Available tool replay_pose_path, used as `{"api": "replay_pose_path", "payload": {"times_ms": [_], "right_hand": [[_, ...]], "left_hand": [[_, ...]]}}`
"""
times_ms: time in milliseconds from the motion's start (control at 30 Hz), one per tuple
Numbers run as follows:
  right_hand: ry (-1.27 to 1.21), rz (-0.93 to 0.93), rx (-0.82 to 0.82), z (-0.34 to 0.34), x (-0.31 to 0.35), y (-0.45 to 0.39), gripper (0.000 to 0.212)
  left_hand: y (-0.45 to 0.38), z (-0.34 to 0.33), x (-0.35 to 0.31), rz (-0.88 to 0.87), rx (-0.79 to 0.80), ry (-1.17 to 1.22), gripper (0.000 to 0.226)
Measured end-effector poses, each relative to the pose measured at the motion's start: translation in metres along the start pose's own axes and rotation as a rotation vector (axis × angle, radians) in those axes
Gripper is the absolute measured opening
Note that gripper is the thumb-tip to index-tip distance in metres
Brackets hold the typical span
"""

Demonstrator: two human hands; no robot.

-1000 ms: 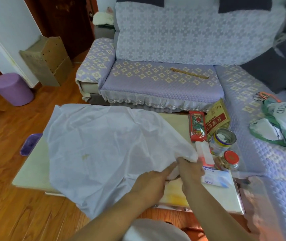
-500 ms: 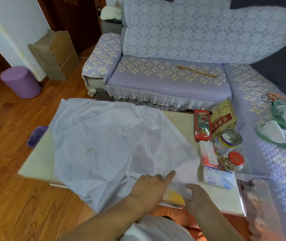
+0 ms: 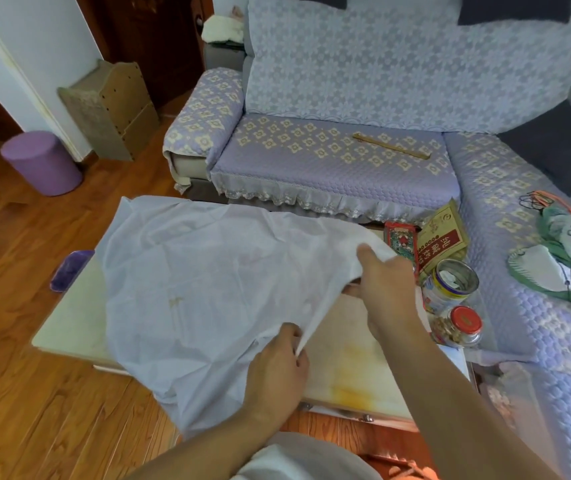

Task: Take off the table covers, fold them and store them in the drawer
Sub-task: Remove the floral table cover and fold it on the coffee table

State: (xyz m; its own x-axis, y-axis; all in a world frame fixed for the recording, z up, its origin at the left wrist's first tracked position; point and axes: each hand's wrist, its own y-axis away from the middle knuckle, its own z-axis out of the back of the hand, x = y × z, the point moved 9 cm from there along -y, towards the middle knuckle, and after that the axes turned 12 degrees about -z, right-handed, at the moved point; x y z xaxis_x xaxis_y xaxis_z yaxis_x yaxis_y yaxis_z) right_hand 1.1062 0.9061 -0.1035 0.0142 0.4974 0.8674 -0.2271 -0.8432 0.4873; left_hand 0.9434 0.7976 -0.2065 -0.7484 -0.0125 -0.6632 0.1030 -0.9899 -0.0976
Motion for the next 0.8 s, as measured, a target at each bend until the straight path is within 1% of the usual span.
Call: {"api": "replay_pose_path", "payload": {"times_ms": [33,133,200,233,300,333,367,400,433,500,533,600,633,667,700,733,800], "right_hand": [[-0.097,-0.009,0.032,-0.010,0.011,0.003,0.021],[-0.334,-0.051,0.116,-0.036,0.045,0.005,0.015],[-0.431,-0.082,0.169,-0.053,0.062,0.003,0.010],[-0.473,-0.094,0.187,-0.061,0.068,0.000,0.012],[-0.538,-0.099,0.204,-0.073,0.079,-0.003,0.011],[-0.568,-0.095,0.209,-0.077,0.083,-0.004,0.014],[-0.590,-0.089,0.207,-0.080,0.086,-0.007,0.024],[-0.606,-0.089,0.197,-0.082,0.088,-0.010,0.034],[-0.612,-0.082,0.194,-0.083,0.089,-0.015,0.037],[-0.622,-0.053,0.173,-0.078,0.094,-0.023,0.028],[-0.649,-0.038,0.147,-0.072,0.098,-0.027,0.020],[-0.686,0.000,0.045,-0.050,0.105,-0.038,0.006],[-0.691,0.021,-0.012,-0.037,0.107,-0.043,0.008],[-0.707,0.023,-0.039,-0.027,0.106,-0.048,0.014],[-0.738,0.007,-0.026,-0.021,0.102,-0.051,0.017],[-0.768,-0.011,0.001,-0.017,0.093,-0.053,0.019],[-0.773,-0.077,0.080,-0.016,0.063,-0.052,0.022]], "left_hand": [[-0.002,0.009,0.007,0.053,-0.063,0.022,0.015],[0.004,0.034,0.038,0.187,-0.223,0.005,0.031],[0.012,0.050,0.062,0.264,-0.303,-0.027,0.029],[0.015,0.054,0.076,0.315,-0.320,-0.036,0.024],[0.023,0.058,0.107,0.420,-0.303,-0.039,0.017],[0.026,0.057,0.119,0.439,-0.279,-0.036,0.018],[0.030,0.054,0.126,0.431,-0.255,-0.020,0.020],[0.033,0.052,0.129,0.413,-0.239,0.012,0.023],[0.036,0.053,0.129,0.392,-0.232,0.044,0.025],[0.037,0.072,0.123,0.353,-0.244,0.092,0.028],[0.032,0.095,0.117,0.313,-0.288,0.084,0.033],[0.015,0.152,0.095,0.182,-0.373,-0.017,0.041],[0.003,0.178,0.079,0.107,-0.360,-0.097,0.040],[-0.010,0.196,0.061,0.043,-0.299,-0.183,0.036],[-0.022,0.207,0.044,-0.009,-0.219,-0.264,0.030],[-0.032,0.212,0.031,-0.060,-0.148,-0.352,0.026],[-0.044,0.208,0.007,-0.210,-0.077,-0.496,0.018]]}}
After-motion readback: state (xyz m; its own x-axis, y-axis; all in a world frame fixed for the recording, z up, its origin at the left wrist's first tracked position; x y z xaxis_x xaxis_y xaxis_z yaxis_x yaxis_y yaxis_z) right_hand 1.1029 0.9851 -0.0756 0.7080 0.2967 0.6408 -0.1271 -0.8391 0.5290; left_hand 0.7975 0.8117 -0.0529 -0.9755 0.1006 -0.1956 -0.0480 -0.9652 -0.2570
